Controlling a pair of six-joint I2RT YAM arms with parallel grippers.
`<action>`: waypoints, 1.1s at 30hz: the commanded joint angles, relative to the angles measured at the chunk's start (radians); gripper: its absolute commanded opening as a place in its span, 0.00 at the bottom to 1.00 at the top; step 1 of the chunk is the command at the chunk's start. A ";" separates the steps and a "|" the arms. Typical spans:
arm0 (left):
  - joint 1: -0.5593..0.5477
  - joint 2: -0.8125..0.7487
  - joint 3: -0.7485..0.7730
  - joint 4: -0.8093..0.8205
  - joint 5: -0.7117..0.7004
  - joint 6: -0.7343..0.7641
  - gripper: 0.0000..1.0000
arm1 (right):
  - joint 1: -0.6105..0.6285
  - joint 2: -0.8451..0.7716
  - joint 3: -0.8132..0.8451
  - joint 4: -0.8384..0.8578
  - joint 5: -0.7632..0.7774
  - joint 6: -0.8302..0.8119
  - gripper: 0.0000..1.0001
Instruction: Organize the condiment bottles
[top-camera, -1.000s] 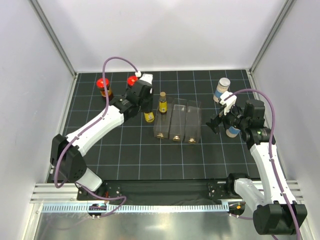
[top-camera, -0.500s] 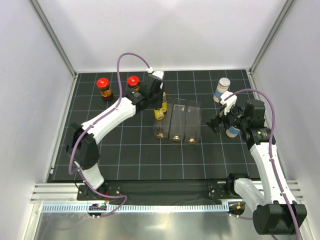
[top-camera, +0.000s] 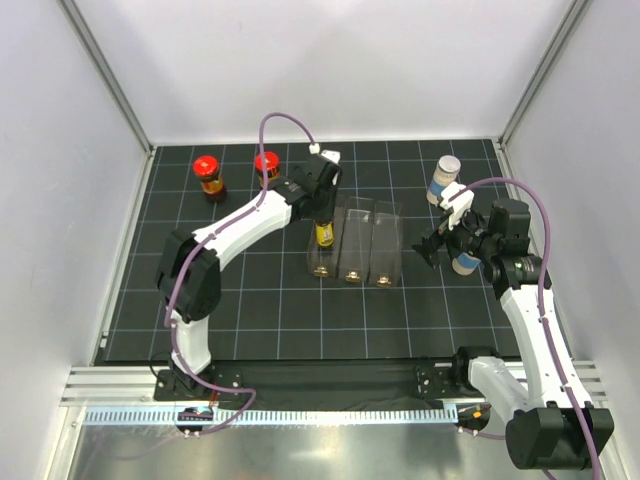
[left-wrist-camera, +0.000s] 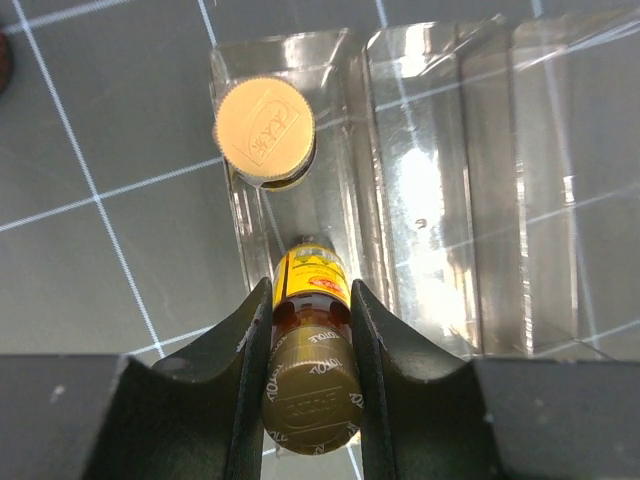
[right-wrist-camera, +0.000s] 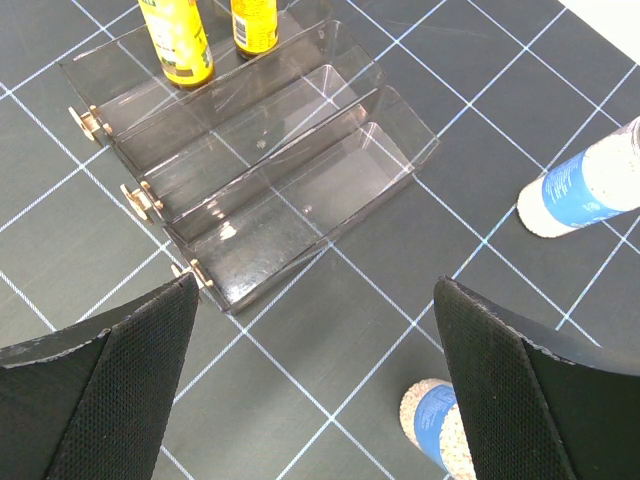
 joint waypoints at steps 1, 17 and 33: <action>-0.005 0.015 0.051 0.047 0.007 0.007 0.01 | -0.005 -0.007 0.001 0.027 -0.001 -0.017 1.00; -0.018 0.003 0.031 0.043 -0.007 0.013 0.72 | -0.007 -0.004 0.001 0.025 -0.002 -0.019 1.00; 0.005 -0.414 -0.156 0.012 -0.101 0.171 1.00 | -0.019 0.093 0.114 -0.016 0.045 0.040 1.00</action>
